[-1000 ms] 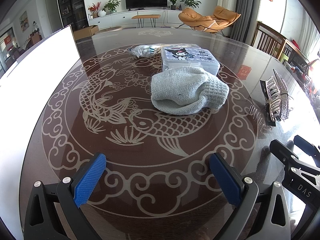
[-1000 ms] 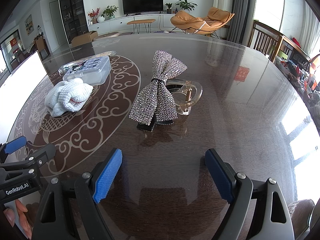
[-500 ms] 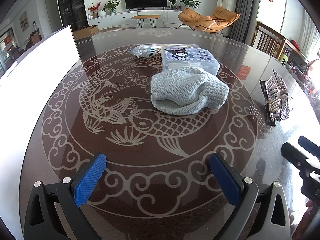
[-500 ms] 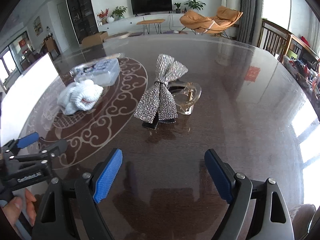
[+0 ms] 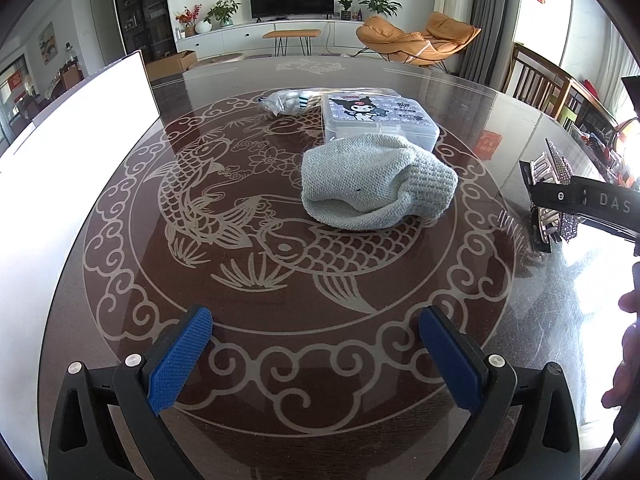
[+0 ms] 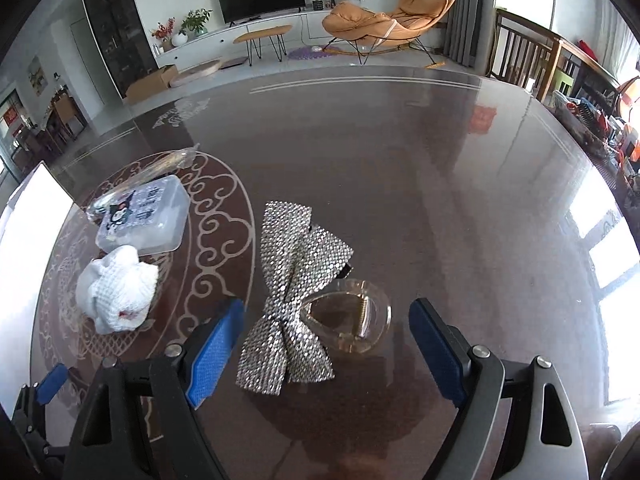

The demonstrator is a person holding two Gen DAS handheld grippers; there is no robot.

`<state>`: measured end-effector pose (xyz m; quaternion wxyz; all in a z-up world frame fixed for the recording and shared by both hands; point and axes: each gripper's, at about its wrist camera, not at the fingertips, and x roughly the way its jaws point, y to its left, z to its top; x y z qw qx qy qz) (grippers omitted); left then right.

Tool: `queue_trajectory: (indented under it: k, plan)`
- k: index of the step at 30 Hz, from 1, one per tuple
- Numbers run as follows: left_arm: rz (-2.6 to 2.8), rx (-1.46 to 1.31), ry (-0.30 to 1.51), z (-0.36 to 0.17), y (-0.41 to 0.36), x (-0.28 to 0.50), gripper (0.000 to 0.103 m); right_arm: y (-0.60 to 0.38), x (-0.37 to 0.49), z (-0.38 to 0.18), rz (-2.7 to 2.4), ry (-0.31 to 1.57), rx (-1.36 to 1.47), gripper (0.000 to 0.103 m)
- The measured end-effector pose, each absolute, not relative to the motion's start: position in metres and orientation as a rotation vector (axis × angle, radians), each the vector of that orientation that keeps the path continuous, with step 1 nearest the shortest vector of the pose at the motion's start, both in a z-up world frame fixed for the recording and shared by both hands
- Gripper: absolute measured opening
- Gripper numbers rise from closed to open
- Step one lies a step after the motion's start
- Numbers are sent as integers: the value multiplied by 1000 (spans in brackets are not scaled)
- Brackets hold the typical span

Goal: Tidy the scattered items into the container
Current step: 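Grasp the silver bow clip with the right gripper while the left gripper grasps the grey sock, then lift the bow clip with the right gripper while the left gripper lifts the sock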

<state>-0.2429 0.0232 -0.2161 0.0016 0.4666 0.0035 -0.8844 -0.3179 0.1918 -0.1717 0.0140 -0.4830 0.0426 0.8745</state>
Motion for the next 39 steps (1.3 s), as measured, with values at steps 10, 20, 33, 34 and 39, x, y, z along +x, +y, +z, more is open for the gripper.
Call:
queue_trajectory:
  k: [10, 20, 33, 34, 39]
  plan:
    - [-2825, 1506, -18, -215, 25, -238, 103, 219, -273, -175, 2848, 258, -1456, 45]
    - [-3061, 1424, -76, -167, 29, -272, 103, 238, -190, -178, 2987, 445, -1238, 46]
    - [-3010, 1588, -329, -192, 57, -332, 60, 226, -173, -181, 3019, 427, -1284, 46]
    - [-3021, 1581, -312, -190, 55, -327, 52, 226, -173, -181, 3017, 428, -1281, 46]
    - [-3066, 1551, -179, -180, 49, -279, 44, 225, -172, -183, 3012, 442, -1302, 46]
